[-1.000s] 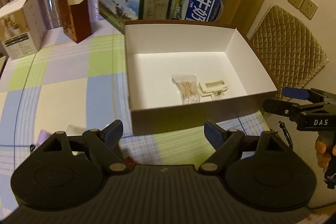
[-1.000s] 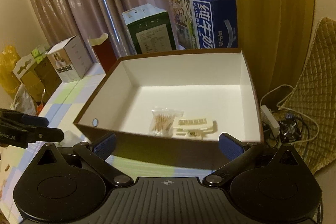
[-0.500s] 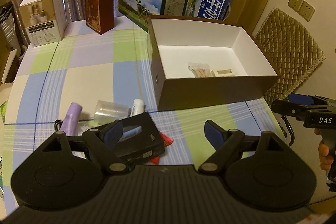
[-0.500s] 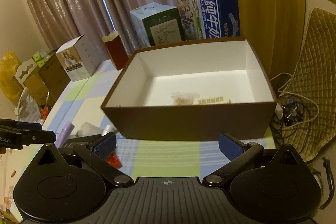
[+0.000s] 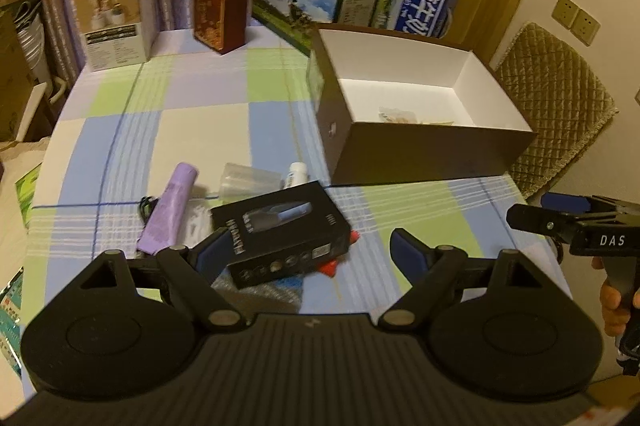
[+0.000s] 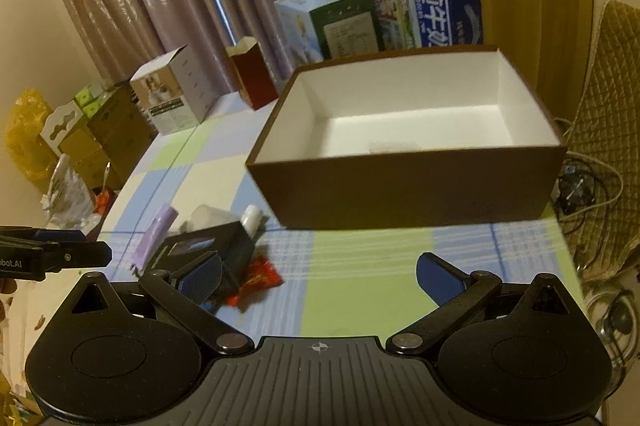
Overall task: Organize objects
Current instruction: 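Withdraw both tools from the box back to the table items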
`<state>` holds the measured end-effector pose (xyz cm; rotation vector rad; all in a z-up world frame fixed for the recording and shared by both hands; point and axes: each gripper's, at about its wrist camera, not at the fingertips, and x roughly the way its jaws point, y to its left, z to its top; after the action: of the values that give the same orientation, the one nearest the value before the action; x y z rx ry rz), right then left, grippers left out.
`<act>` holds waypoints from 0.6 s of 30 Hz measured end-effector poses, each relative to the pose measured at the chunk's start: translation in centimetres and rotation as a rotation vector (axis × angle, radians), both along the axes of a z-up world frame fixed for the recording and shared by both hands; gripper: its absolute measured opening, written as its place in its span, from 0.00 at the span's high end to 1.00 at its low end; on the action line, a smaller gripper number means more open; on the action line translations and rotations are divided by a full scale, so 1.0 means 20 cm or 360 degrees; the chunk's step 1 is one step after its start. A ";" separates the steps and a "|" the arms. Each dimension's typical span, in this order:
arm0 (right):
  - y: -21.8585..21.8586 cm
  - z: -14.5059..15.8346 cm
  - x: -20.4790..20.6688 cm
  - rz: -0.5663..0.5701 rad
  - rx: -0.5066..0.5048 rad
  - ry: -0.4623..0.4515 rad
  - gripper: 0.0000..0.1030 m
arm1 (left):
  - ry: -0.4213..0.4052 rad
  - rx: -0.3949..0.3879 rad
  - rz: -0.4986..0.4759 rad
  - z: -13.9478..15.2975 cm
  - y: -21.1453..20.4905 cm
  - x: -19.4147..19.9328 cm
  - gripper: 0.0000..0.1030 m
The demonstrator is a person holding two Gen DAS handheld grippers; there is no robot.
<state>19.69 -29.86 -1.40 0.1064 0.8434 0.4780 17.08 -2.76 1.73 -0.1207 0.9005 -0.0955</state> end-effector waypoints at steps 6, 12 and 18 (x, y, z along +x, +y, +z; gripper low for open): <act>0.10 -0.08 -0.03 0.0029 -0.0001 0.0070 0.02 | 0.0031 0.0013 0.0078 -0.05 0.12 -0.06 0.19; 0.22 -0.14 -0.04 0.0064 -0.0012 0.0128 0.02 | 0.0067 0.0018 0.0163 -0.11 0.23 -0.10 0.19; 0.36 -0.22 -0.04 0.0103 0.0022 0.0189 0.02 | 0.0086 0.0042 0.0194 -0.16 0.32 -0.12 0.19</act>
<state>18.95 -22.75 -5.72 0.1215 0.9620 0.5424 14.71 3.69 -1.52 -0.1543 0.9460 0.0333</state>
